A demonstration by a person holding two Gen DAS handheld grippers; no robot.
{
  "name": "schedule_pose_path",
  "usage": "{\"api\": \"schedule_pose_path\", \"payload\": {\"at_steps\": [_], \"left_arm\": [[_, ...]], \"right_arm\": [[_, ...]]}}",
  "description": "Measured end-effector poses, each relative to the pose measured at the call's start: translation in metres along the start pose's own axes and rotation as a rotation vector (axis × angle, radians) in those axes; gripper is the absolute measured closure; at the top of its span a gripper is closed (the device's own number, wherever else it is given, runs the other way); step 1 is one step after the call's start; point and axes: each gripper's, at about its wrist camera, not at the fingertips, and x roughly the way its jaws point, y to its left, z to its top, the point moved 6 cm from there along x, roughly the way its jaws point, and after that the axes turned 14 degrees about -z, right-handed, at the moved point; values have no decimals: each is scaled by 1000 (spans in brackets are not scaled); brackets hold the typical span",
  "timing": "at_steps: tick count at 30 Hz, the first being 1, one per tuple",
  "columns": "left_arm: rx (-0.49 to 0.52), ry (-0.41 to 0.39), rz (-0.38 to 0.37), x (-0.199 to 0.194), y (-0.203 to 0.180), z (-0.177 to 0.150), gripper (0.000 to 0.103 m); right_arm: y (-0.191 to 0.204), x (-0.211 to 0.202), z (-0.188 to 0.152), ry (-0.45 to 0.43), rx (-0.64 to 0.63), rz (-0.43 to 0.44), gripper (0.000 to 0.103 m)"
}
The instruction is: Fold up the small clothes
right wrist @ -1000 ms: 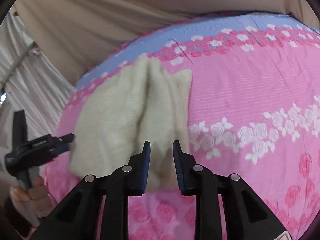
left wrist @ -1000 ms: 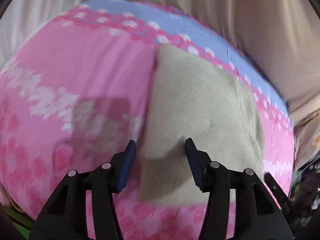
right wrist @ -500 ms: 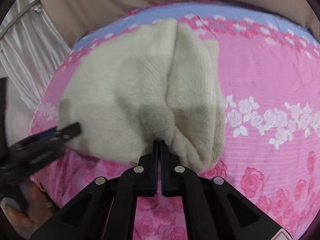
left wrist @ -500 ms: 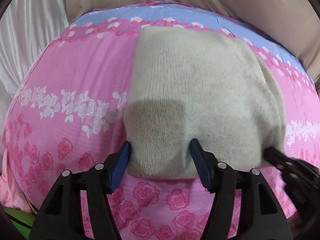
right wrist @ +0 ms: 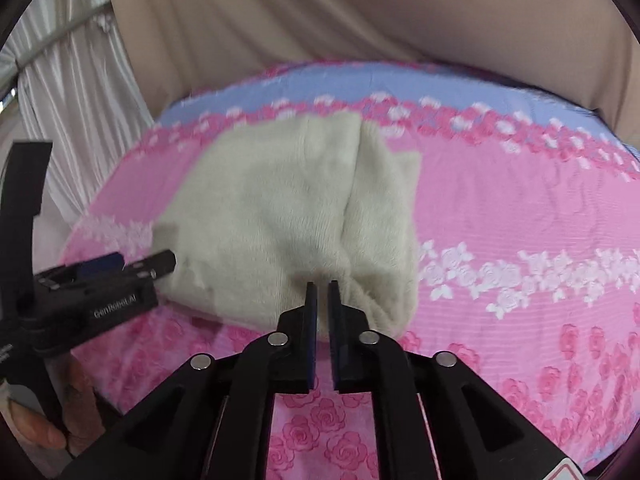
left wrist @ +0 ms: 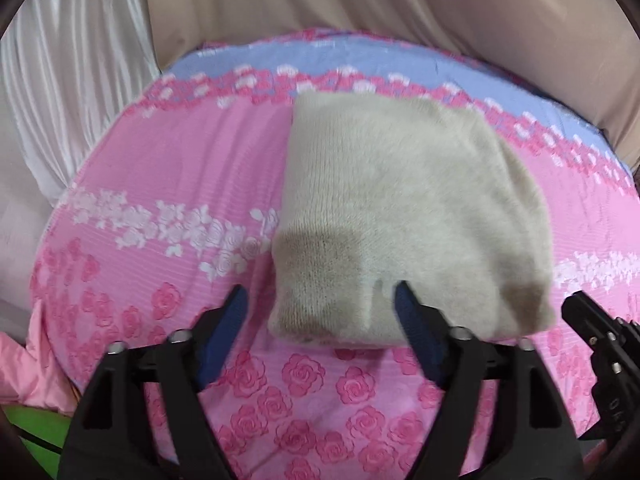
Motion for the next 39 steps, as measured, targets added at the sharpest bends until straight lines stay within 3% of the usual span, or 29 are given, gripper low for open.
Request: {"api": "schedule_pose_path", "payload": {"at_steps": [8,12,17,25,27,32,34,37,38,39], "left_arm": [[61,-157,44,-40,-23,17,13],[70,-169,39,-43,-28,16,13],[96,-167,41,-43,-32,10,13],[115,-149,32,-39,-33,2,12],[91,-123,13,-35,-24,2,10],[-46,-50,-90,-5,15,5,10],[-154,10,-166,21,35,3,10],[-273,103,-215,55,56,-7,10],[-292,126,-240,65,60,-10,14],[-290,128,-252,65,60,-10,24]], "right_arm": [[-16,-31,-11,-51,94,-43,57],[-16,-41,-21,-75,119,-63,42],[-14,-43,-27,-84,129,-80,37],[-16,-41,-30,-82,141,-83,36],[-16,-31,-28,-67,116,-51,36],[-30,26,-9,29,129,-3,36],[-36,58,-2,96,175,28,36],[-35,100,-6,228,248,107,35],[-33,104,-7,245,256,137,50],[-31,100,-4,235,247,140,71]]}}
